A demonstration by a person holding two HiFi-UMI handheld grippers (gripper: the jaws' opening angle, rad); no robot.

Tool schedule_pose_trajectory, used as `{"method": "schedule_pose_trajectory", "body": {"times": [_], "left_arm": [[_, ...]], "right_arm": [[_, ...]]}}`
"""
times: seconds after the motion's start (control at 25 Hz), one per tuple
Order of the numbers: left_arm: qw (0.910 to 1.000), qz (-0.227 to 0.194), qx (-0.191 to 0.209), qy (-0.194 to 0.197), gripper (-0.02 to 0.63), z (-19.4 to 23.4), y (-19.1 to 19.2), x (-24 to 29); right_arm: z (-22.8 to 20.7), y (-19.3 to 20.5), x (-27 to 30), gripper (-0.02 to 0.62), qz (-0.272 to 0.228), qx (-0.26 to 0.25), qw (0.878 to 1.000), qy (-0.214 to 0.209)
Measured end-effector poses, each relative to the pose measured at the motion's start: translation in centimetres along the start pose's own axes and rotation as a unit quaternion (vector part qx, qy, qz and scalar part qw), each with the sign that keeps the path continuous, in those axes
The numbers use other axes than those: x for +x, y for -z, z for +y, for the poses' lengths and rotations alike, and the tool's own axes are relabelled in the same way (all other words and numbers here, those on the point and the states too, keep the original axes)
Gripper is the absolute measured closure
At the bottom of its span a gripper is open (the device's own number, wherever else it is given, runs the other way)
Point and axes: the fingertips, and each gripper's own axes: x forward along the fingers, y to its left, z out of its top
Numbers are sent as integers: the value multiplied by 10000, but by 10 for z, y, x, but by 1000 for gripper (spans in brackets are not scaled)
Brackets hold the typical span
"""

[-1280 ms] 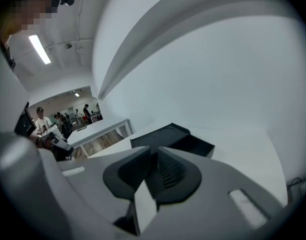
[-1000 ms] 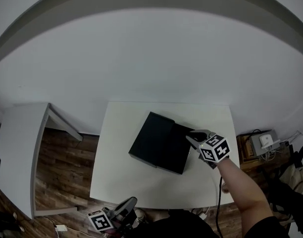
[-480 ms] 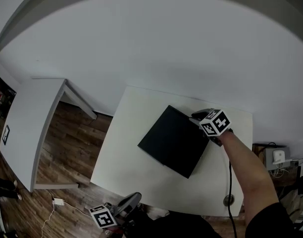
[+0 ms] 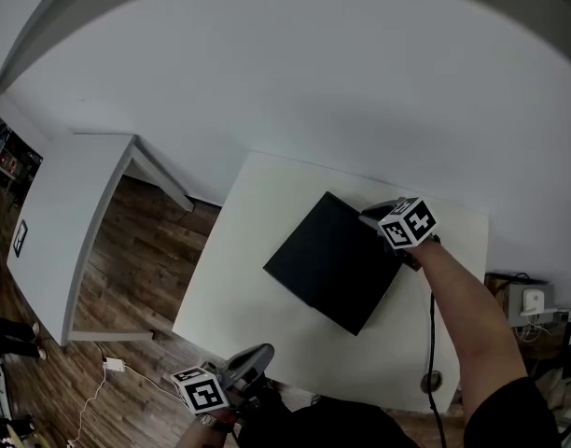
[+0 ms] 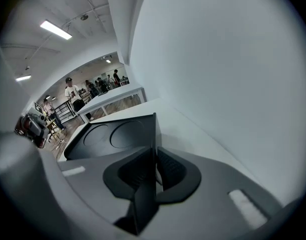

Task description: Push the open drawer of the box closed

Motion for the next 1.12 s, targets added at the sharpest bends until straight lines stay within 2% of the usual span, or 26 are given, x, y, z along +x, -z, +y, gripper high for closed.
{"method": "schedule_pose_trajectory", "body": {"times": [0.28,0.64,0.88,1.12], "left_arm": [[9987,406,157,-264,570,17,5,31],[9965,708,357,-255,548,35,-7,56],[9940,944,556,-45,541,33,-16,72],[9896,1201,796,42,540,37,-18,87]], "right_arm": [[0,-2,0,551,-76,234,9995,209],[-4,17,-22,549,-2,693,9920,1051],[-2,44,-47,551,21,1267,9793,1576],[7,78,-75,549,-103,2030,9571,2063]]}}
